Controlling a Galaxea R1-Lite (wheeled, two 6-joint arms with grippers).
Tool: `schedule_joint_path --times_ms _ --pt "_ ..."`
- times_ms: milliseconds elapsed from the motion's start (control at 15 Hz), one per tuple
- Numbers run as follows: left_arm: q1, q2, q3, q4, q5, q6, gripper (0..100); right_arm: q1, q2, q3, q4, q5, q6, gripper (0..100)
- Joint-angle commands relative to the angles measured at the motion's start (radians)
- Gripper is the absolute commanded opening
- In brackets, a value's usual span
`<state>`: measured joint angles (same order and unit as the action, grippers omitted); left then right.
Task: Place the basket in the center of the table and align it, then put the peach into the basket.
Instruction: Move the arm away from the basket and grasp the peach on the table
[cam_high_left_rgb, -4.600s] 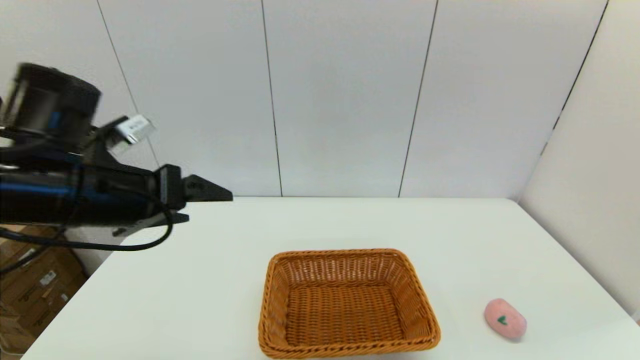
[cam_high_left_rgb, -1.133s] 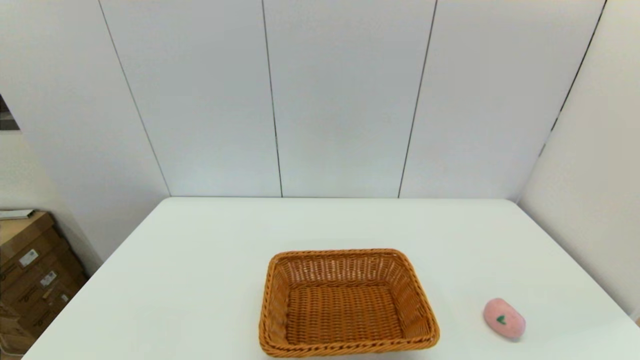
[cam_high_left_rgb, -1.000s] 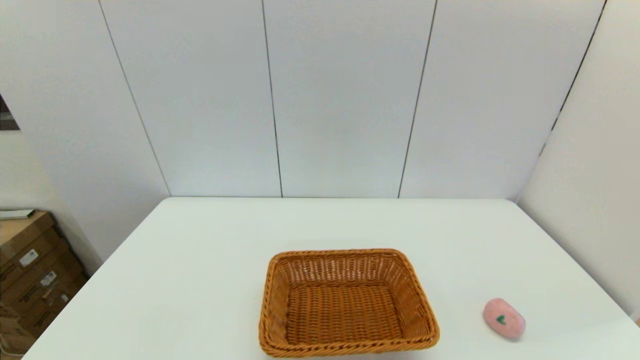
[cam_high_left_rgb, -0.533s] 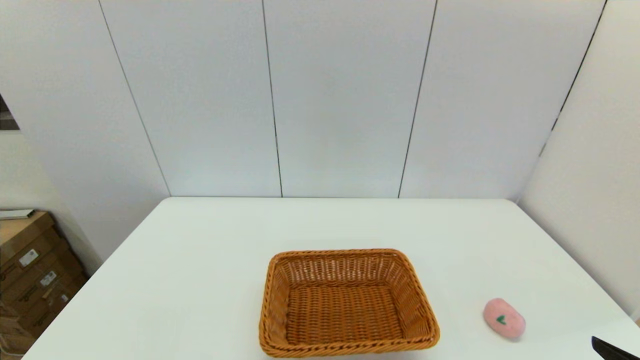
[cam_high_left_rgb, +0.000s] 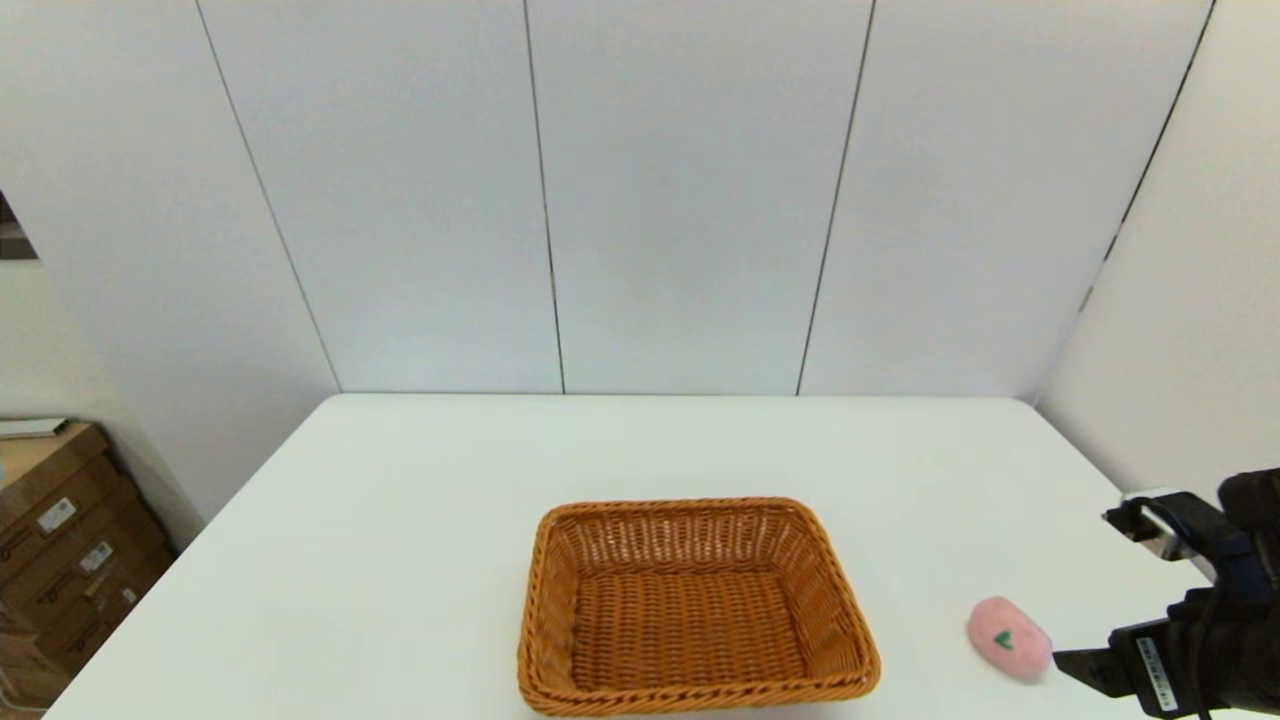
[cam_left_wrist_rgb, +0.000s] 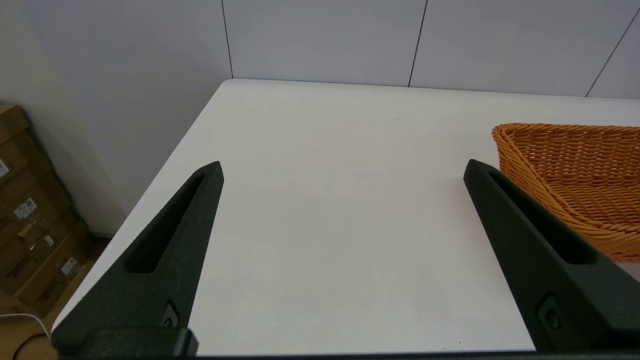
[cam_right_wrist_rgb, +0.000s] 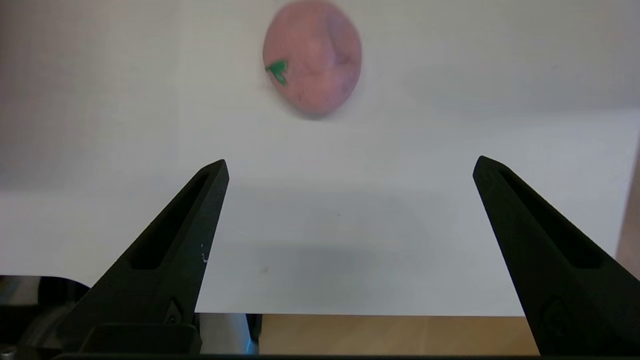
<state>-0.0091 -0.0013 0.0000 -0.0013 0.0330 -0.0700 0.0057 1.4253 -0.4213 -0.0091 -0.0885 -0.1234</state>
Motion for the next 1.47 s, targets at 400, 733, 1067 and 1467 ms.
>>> schedule_joint_path --times_ms 400,733,1067,1467 --pt "0.000 0.000 0.000 0.000 0.001 -0.005 100 0.019 0.397 -0.047 -0.184 0.000 0.008 100" --pt "0.000 0.000 0.000 0.000 0.001 -0.005 100 0.028 0.443 -0.042 -0.245 0.000 0.025 100" --pt "0.000 0.000 0.000 0.000 0.001 -0.007 100 0.042 0.461 -0.044 -0.278 0.001 0.041 100" --pt "0.000 0.000 0.000 0.000 0.001 -0.007 100 0.056 0.475 -0.039 -0.310 0.001 0.062 0"
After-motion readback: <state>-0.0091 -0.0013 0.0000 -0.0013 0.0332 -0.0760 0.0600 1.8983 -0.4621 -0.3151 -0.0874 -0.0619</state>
